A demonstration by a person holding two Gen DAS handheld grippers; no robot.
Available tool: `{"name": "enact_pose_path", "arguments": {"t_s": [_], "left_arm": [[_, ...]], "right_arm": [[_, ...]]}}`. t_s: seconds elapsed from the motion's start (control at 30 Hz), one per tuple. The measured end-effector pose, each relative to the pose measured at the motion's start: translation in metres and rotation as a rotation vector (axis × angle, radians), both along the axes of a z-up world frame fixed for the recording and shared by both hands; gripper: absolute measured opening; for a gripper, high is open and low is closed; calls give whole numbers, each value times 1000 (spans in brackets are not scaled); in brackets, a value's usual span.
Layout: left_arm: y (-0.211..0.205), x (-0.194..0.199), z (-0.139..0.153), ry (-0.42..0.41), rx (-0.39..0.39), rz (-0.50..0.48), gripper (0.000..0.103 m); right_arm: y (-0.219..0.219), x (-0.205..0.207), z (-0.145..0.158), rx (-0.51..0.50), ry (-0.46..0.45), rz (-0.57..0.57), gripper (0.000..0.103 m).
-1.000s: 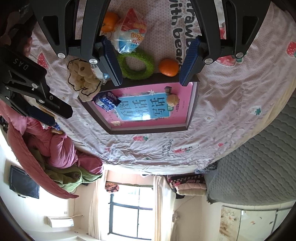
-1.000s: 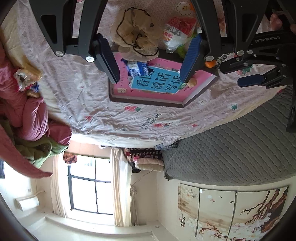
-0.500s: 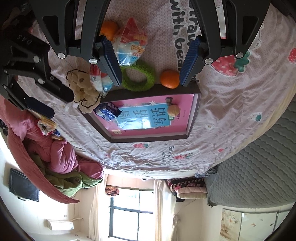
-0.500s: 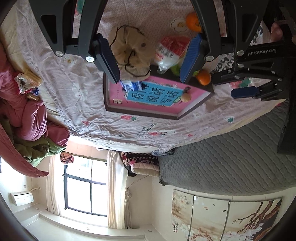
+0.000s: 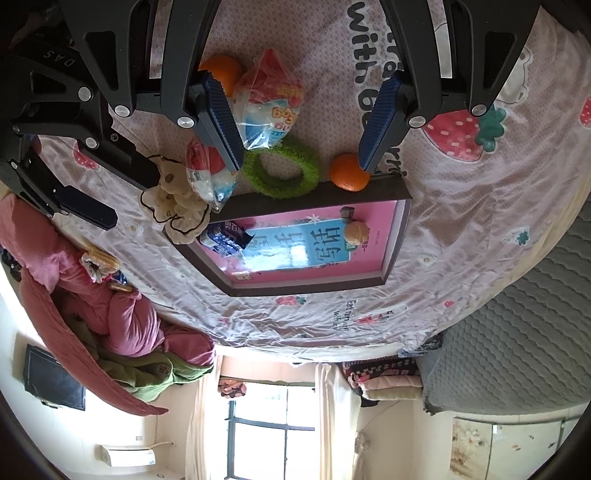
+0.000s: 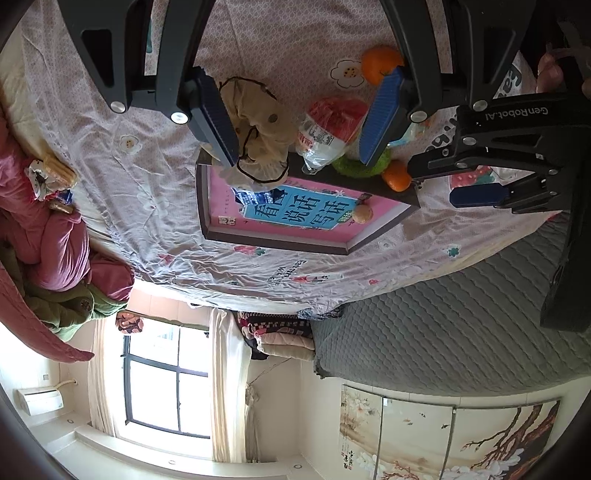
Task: Organize objects
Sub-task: 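Move both open tools back toward the remaining items beside the box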
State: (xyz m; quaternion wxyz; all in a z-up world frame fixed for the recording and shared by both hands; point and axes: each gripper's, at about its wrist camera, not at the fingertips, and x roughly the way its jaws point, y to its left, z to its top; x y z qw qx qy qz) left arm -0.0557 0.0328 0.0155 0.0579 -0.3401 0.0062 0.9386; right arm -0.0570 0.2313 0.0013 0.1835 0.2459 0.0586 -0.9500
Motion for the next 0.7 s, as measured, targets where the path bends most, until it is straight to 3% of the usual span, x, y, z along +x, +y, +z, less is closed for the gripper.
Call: {"name": "enact_pose_path", "arguments": {"t_s": [0.7], "left_arm": [[3, 8, -15, -55, -2, -27, 66]], "right_arm": [[-7, 16, -16, 44, -36, 30, 67]]}}
